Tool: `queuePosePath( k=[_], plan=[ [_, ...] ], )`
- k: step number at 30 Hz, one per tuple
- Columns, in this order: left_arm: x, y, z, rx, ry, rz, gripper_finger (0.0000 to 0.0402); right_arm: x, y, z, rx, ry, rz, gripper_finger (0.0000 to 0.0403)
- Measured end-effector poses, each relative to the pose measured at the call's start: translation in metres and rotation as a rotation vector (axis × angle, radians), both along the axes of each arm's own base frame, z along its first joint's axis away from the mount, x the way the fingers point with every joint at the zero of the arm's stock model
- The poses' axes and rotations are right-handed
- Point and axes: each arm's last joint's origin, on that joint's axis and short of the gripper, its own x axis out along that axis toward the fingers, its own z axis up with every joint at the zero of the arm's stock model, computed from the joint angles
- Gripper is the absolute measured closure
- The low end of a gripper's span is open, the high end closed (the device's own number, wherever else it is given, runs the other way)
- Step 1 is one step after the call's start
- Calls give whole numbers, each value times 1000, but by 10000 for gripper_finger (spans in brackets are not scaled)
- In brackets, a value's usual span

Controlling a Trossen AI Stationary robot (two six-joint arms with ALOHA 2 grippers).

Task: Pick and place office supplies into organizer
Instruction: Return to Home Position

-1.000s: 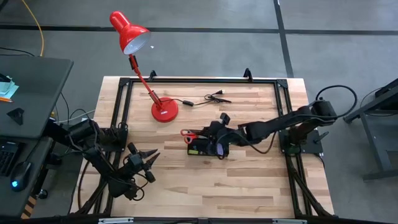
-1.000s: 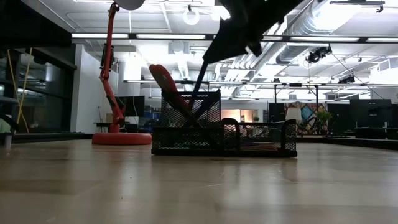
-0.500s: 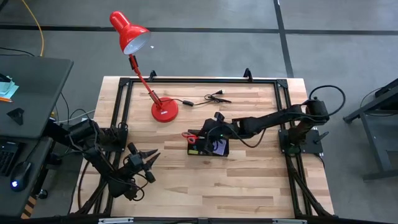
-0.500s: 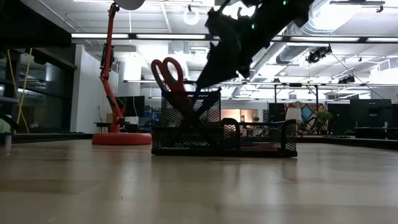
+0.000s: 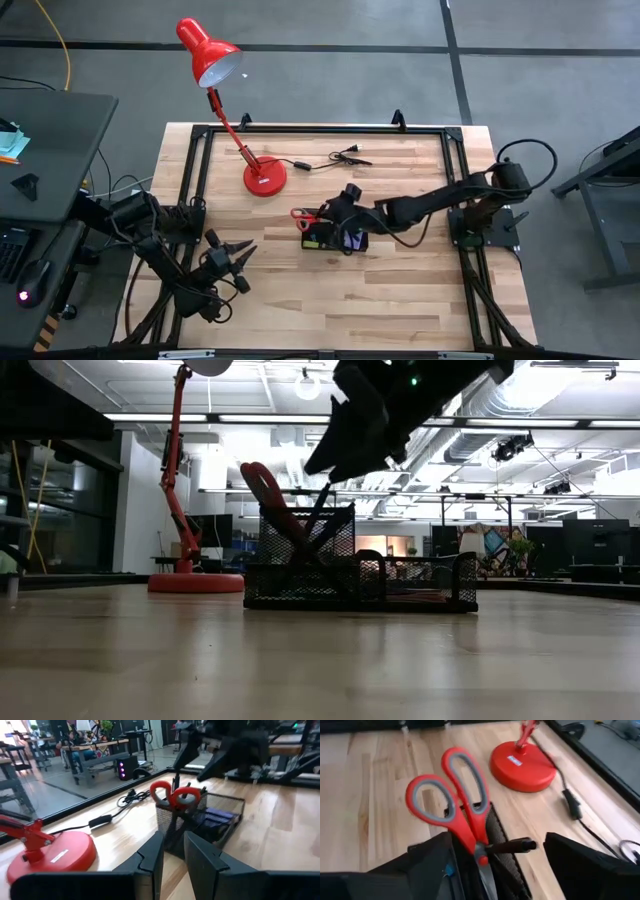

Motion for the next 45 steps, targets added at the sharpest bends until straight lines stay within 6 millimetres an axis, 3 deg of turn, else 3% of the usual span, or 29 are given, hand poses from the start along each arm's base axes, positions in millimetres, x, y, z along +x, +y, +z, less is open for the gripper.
queuePosePath(
  k=[8,11,17,20,25,29,32,36,41,43,45],
  plan=[
    [2,-2,-3,-36,-35,-6,334,-7,14,1,-6,59,27,69],
    [4,-2,-2,-26,-75,-37,333,-14,28,-7,62,150,238,70],
    [7,-5,-2,-13,-154,-106,334,-28,69,-25,147,-129,585,68],
    [10,-10,-7,-67,-202,-102,337,-43,76,-36,109,-258,623,70],
    [32,-29,-8,-63,-198,-83,337,-64,69,-56,69,-328,521,70],
    [59,-56,-6,-58,1,-104,339,-72,63,-61,87,-389,495,72],
    [77,-79,-2,-91,194,-309,337,-74,65,-59,91,-417,539,72],
    [91,-96,14,-48,168,-567,338,-75,70,-57,72,-434,613,73],
    [119,-80,36,-3,-7,-1217,341,-78,76,-44,95,-532,765,73],
    [129,-59,30,2,24,-1232,340,-80,75,-33,105,-583,812,72],
    [139,-32,18,-28,83,-1082,339,-84,71,-25,102,-604,827,73]
  ],
)
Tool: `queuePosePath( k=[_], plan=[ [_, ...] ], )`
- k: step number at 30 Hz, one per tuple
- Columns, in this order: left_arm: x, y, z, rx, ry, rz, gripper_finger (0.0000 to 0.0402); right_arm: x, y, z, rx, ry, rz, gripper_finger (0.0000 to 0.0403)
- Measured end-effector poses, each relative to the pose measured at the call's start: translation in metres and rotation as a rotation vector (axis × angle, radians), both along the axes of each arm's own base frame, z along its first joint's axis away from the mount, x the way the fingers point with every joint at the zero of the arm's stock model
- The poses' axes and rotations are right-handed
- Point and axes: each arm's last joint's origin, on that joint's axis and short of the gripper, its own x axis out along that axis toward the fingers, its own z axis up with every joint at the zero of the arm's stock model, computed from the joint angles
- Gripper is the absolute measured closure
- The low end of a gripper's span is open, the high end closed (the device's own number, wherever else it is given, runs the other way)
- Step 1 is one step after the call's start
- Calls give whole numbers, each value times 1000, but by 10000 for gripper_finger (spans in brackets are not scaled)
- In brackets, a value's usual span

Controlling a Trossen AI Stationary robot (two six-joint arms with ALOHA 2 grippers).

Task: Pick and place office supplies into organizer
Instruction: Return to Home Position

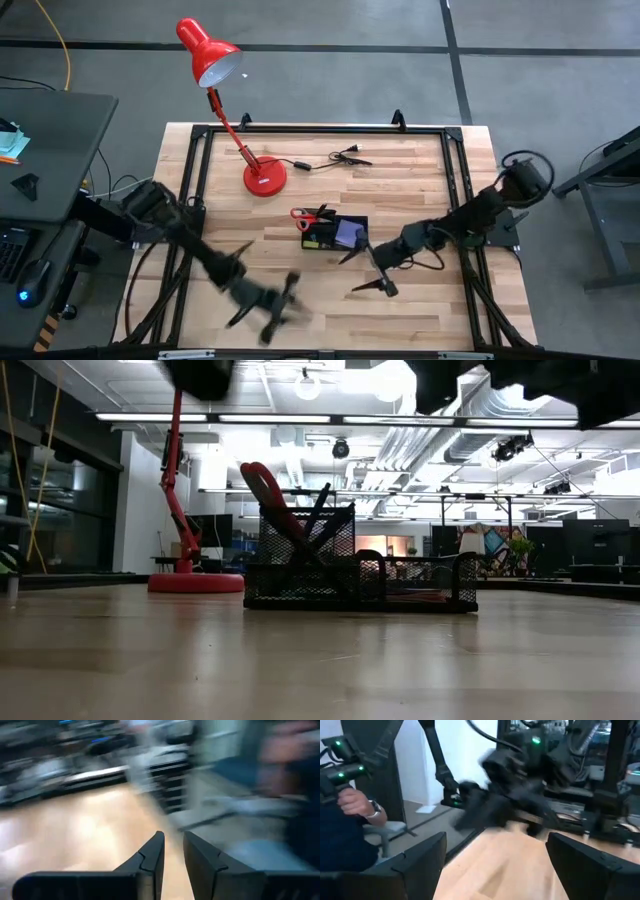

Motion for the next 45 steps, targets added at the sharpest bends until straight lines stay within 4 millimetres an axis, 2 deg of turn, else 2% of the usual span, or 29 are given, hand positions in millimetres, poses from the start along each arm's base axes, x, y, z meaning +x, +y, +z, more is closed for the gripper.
queuePosePath(
  k=[3,5,13,19,24,31,38,41,45],
  plan=[
    [4,39,-10,8,24,162,339,-10,-7,5,-31,4,-29,72],
    [0,60,-9,-8,8,158,341,-20,-12,7,-46,7,-74,73],
    [-56,120,9,21,-93,209,339,-69,-37,15,-15,-58,-105,72],
    [-99,150,0,24,-19,329,339,-94,-57,16,-2,-56,-150,73],
    [-121,164,-3,-4,-77,366,337,-109,-71,7,14,-55,-157,71],
    [-139,176,-8,5,-58,417,338,-114,-85,-1,14,34,-204,72],
    [-152,181,-3,-8,-92,432,340,-122,-96,5,0,10,-142,70],
    [-158,183,1,-10,-105,455,341,-129,-104,5,9,40,-189,72],
    [-168,185,5,-17,-121,474,339,-141,-109,11,9,7,-152,72]
  ],
)
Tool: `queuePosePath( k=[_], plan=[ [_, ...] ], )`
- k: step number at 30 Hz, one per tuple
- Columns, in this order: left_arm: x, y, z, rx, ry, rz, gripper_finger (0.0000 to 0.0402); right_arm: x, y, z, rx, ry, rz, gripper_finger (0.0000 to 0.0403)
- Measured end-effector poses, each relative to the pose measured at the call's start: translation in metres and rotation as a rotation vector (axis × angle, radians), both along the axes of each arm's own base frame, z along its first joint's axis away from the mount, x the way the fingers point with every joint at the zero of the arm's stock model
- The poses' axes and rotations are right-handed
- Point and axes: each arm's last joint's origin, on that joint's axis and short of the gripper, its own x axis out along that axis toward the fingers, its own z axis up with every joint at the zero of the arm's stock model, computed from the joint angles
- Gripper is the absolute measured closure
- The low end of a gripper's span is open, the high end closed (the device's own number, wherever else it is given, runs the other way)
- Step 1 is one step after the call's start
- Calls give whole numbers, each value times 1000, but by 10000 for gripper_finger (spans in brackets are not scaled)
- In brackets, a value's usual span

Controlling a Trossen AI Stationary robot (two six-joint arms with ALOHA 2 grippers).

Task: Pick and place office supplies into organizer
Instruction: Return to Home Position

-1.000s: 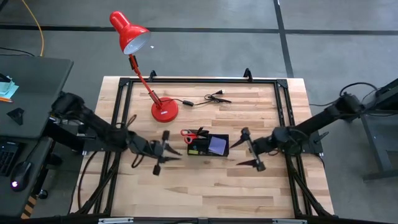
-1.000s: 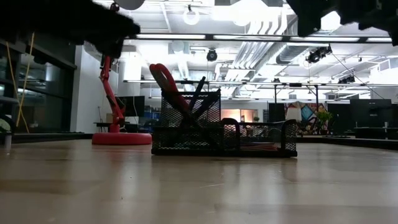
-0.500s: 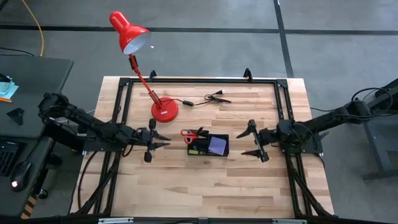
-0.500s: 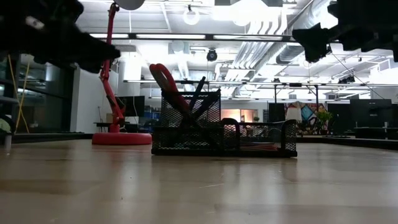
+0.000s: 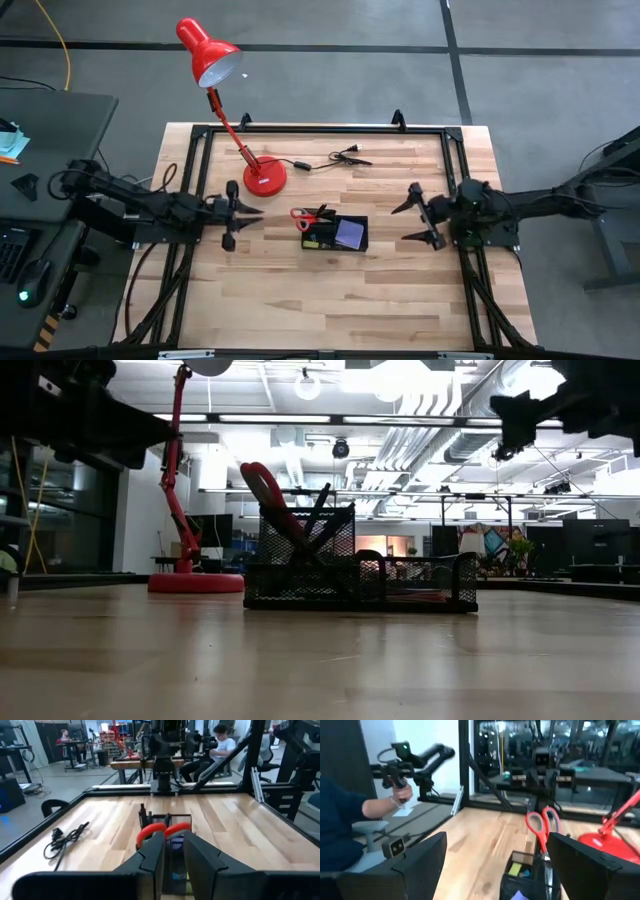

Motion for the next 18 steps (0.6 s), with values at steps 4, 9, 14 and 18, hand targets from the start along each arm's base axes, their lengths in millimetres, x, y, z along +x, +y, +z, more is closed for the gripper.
queuePosePath(
  k=[4,9,14,18],
  plan=[
    [-11,2,3,-3,-19,7,340,-14,-3,4,-4,-29,-16,73],
    [-23,4,5,-10,-37,11,340,-28,-5,0,15,19,-44,70],
    [-34,12,7,-56,-79,216,339,-38,-6,-2,24,16,-104,70],
    [-41,14,4,-69,-75,259,341,-40,-6,-19,22,-8,-138,73]
  ],
)
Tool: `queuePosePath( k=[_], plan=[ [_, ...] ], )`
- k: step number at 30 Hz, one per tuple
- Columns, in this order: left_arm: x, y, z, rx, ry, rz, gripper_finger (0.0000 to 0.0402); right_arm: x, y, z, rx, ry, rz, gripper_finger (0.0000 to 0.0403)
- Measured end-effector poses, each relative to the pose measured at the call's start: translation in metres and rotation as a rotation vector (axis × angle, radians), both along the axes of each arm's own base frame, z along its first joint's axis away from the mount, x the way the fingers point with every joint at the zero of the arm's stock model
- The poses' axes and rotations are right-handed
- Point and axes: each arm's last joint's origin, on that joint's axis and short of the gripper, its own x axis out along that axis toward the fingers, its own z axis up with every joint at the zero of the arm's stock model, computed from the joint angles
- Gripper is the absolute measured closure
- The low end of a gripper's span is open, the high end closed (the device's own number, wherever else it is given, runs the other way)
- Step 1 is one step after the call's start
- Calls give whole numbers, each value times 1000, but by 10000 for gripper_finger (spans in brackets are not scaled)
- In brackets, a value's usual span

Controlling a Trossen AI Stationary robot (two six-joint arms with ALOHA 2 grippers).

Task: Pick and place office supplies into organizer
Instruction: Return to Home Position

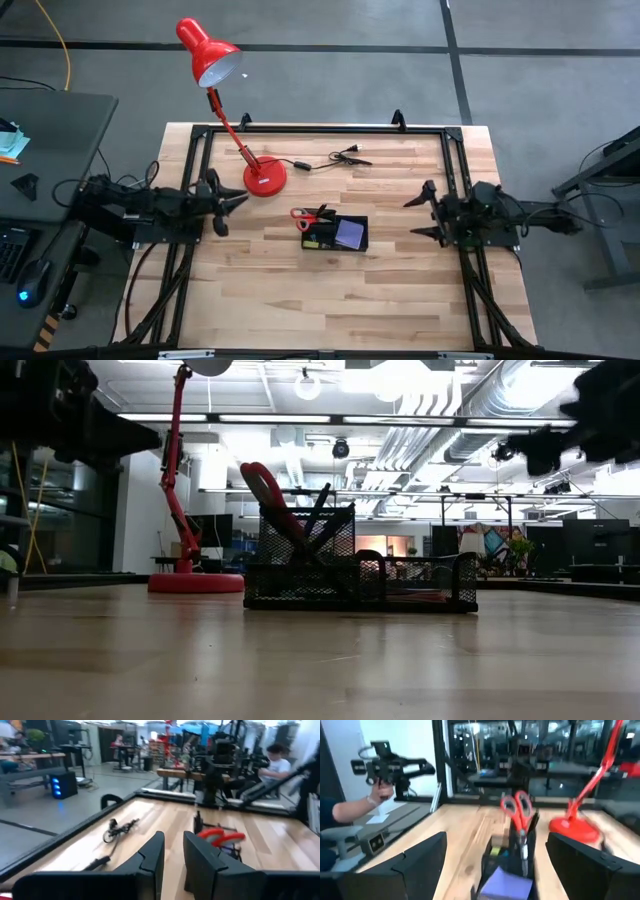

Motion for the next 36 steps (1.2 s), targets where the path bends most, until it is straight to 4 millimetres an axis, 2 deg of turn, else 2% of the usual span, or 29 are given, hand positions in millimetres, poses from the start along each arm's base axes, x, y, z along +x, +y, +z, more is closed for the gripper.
queuePosePath(
  k=[3,16,27,36],
  plan=[
    [-3,0,-3,-1,22,-22,339,5,-1,-14,15,-5,-29,72],
    [-4,1,-9,-4,77,8,339,8,-4,-20,-17,54,-147,73],
    [-3,0,-10,-80,57,8,339,9,-5,-20,259,93,-156,70],
    [-3,0,-10,-79,57,8,339,9,-5,-20,259,93,-157,72]
  ],
)
